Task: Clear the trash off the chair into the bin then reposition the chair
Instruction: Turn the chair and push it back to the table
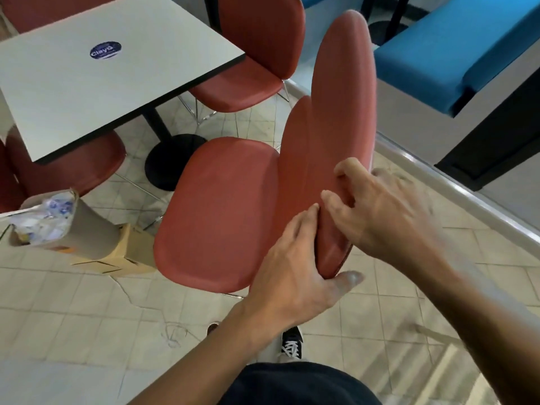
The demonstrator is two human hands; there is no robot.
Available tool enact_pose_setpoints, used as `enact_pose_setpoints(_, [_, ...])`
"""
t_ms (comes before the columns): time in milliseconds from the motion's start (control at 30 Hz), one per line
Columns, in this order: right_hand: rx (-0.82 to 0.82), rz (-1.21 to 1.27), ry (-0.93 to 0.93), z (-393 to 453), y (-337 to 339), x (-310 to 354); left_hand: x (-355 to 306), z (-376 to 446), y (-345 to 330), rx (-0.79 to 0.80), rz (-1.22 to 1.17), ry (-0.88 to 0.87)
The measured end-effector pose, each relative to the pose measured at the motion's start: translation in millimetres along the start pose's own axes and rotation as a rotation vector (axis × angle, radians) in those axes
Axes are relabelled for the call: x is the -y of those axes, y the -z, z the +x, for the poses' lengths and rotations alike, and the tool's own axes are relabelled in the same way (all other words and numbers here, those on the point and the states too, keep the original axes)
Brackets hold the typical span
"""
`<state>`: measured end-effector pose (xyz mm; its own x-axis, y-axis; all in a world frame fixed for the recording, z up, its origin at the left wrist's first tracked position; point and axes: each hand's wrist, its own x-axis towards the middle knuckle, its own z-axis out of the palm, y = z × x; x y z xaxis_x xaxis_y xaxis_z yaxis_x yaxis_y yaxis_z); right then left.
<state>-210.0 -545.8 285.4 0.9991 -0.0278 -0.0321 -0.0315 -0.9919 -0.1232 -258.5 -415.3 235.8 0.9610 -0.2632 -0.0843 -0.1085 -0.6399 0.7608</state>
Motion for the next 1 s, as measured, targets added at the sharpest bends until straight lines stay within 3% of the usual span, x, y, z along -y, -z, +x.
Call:
enact_pose_setpoints(67, [-0.074,-0.092,0.128,11,-4,-6,-7,2,-6,-0.024,0.055,0.022])
enact_pose_setpoints(167, [-0.015,0.062,0.406,27,-11,-7,-10,4,-7,-0.057,0.085,0.042])
enact_pose_setpoints(300, [-0.011,0.111,0.565,37,-21,-8,-10,4,-1,-0.024,0.111,0.081])
enact_pose_setpoints(533, [-0.154,0.212,0.586,34,-28,-1,-5,0,8,-0.007,0.091,0.087])
enact_pose_setpoints(1000, [-0.256,0.210,0.531,-8,-46,46,25,-49,42,0.084,0.126,0.112])
